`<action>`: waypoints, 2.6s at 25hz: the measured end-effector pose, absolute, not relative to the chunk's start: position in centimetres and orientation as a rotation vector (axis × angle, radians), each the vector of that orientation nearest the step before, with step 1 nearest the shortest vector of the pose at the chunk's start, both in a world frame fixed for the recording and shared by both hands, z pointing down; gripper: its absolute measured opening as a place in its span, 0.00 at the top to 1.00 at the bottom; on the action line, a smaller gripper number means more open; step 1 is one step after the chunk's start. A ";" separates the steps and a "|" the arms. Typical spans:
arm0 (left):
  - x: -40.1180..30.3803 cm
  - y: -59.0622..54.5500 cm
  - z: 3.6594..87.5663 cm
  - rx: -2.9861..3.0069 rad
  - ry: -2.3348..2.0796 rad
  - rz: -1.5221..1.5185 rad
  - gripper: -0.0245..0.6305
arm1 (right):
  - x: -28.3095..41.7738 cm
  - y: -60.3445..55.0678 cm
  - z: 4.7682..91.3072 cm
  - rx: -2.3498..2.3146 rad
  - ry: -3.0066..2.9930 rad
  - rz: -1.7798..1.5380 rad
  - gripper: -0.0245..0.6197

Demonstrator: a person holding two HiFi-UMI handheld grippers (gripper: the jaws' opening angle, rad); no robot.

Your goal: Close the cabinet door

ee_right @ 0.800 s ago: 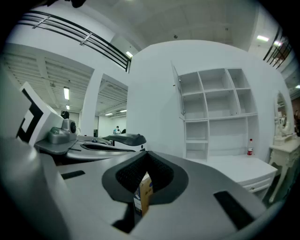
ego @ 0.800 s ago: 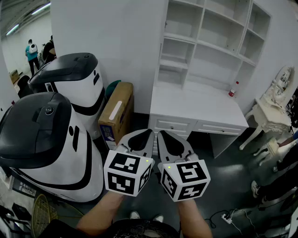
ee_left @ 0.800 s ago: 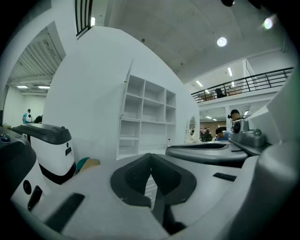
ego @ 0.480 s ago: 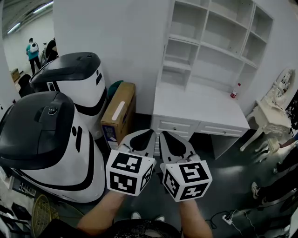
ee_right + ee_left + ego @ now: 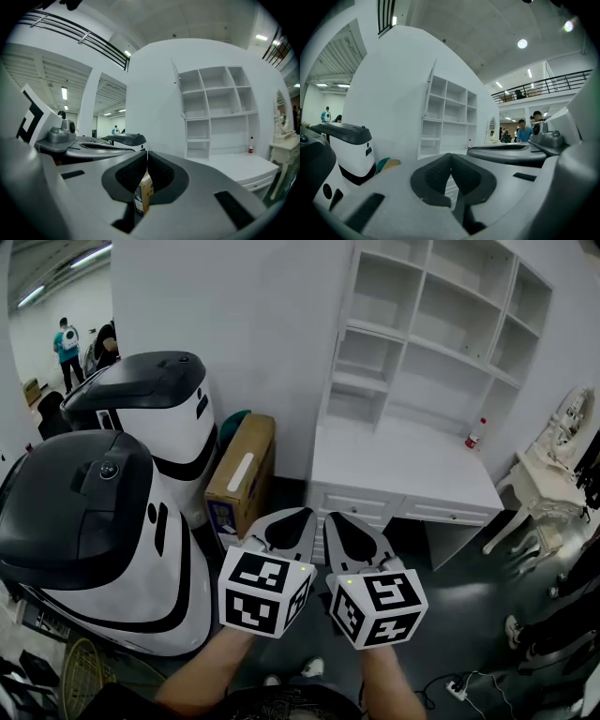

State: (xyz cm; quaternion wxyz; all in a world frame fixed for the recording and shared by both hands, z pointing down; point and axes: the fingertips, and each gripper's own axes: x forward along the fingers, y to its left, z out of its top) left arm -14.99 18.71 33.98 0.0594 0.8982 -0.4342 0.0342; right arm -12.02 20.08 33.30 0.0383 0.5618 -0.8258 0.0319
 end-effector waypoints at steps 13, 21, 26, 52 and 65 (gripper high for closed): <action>-13.4 14.1 34.3 2.718 -1.338 0.126 0.94 | -10.6 15.3 33.6 1.697 -2.563 0.101 0.93; -11.2 8.8 34.2 2.708 -1.365 0.131 0.94 | -8.6 9.9 33.6 1.666 -2.594 0.111 0.93; -9.7 5.3 34.0 2.700 -1.389 0.131 0.94 | -6.9 6.4 33.5 1.654 -2.609 0.117 0.93; -3.4 -3.6 32.8 2.663 -1.490 0.151 0.94 | -0.3 -2.7 32.6 1.557 -2.675 0.119 0.93; -3.8 -9.7 32.0 2.672 -1.472 0.100 0.94 | 0.0 -8.3 30.6 1.590 -2.660 0.040 0.93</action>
